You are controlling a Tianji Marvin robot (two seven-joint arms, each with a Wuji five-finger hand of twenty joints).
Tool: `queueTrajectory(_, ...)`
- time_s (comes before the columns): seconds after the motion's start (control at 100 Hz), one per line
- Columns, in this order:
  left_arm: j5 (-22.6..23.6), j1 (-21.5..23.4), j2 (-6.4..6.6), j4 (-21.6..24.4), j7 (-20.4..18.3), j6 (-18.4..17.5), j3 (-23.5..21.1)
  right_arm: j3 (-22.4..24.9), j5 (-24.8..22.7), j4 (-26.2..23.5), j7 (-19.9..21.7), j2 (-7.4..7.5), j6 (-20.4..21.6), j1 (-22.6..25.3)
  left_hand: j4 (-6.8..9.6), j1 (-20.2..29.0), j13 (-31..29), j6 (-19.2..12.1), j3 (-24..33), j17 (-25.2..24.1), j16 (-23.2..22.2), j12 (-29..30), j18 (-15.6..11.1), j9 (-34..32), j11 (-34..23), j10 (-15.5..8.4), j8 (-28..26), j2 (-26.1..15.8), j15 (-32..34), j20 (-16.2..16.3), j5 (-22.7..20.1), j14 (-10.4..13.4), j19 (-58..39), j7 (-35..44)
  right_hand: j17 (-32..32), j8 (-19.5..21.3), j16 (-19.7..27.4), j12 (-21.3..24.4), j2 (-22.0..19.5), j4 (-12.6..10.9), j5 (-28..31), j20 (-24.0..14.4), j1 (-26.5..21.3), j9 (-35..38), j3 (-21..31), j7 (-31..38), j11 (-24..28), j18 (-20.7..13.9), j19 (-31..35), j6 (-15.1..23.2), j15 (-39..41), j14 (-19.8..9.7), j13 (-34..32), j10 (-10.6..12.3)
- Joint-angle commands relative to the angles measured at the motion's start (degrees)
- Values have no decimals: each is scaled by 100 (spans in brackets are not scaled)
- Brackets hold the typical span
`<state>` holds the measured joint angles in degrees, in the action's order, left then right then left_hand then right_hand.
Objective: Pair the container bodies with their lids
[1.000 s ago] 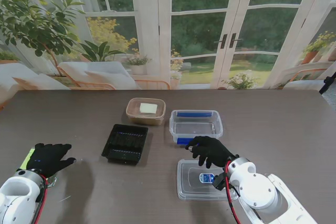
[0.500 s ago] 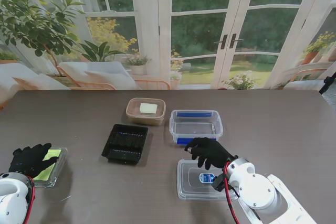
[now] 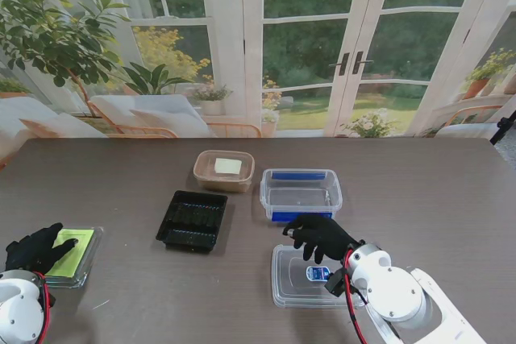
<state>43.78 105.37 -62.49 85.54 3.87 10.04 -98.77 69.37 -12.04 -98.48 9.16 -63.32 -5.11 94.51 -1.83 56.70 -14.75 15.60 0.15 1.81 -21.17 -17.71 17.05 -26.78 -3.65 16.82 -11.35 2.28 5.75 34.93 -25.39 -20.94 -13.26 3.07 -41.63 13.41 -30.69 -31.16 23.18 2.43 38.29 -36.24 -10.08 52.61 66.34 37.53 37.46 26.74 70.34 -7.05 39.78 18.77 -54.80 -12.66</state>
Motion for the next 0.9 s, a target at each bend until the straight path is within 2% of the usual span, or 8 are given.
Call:
queueTrajectory(0.0, -83, -48, -86, -103, -36, 43, 43, -26, 6, -29, 105, 0, -14, 50, 209, -63, 154, -80, -51, -153, 74, 88, -41, 253, 72, -55, 51, -281, -142, 75, 147, -30, 241, -108, 1828, -54, 8, 51, -72, 175, -60, 58, -129, 29, -422, -16, -1, 58, -74, -7, 43, 75, -87, -96)
queueTrajectory(0.21, -305, -130, -128, -314, 119, 39, 174, -23, 30, -47, 149, 8, -44, 63, 210, -41, 136, -104, -54, -165, 69, 80, -25, 209, 52, -62, 67, -285, -144, 110, 128, -56, 249, -104, 1831, -54, 10, 52, -74, 176, -62, 58, -134, 24, -420, -15, -1, 56, -77, -6, 39, 81, -78, -97)
queueTrajectory(0.54, -320, 135, -141, -129, 142, 24, 301, -22, 85, -36, 175, 9, -37, 55, 213, -10, 6, -31, -54, -56, 9, 15, 44, 5, -18, 15, 71, -277, -79, 218, 10, -114, 176, -59, 1848, -54, 9, 55, -82, 177, -42, 61, -146, 20, -431, -14, -5, 51, -89, -30, 38, 88, -71, -104)
queueTrajectory(0.77, -178, 298, -72, 76, -159, -99, 430, -22, 109, -25, 196, 11, -27, 37, 211, 20, -57, 3, -50, -25, -18, -47, 52, -163, -58, 31, 58, -266, -58, 244, -121, -109, 182, -12, 1849, -57, 11, 54, -84, 177, -29, 60, -146, 15, -436, -15, -3, 53, -91, -30, 33, 101, -64, -101)
queueTrajectory(0.89, 105, 391, -1, 224, -418, -145, 486, -20, 121, -9, 184, 6, -21, 22, 207, 6, -72, 4, -56, 10, -26, -74, 54, -211, -64, 20, 59, -272, -52, 251, -129, -94, 182, -14, 1849, -58, 11, 55, -84, 178, -29, 59, -145, 10, -438, -17, -6, 53, -91, -41, 33, 89, -62, -106)
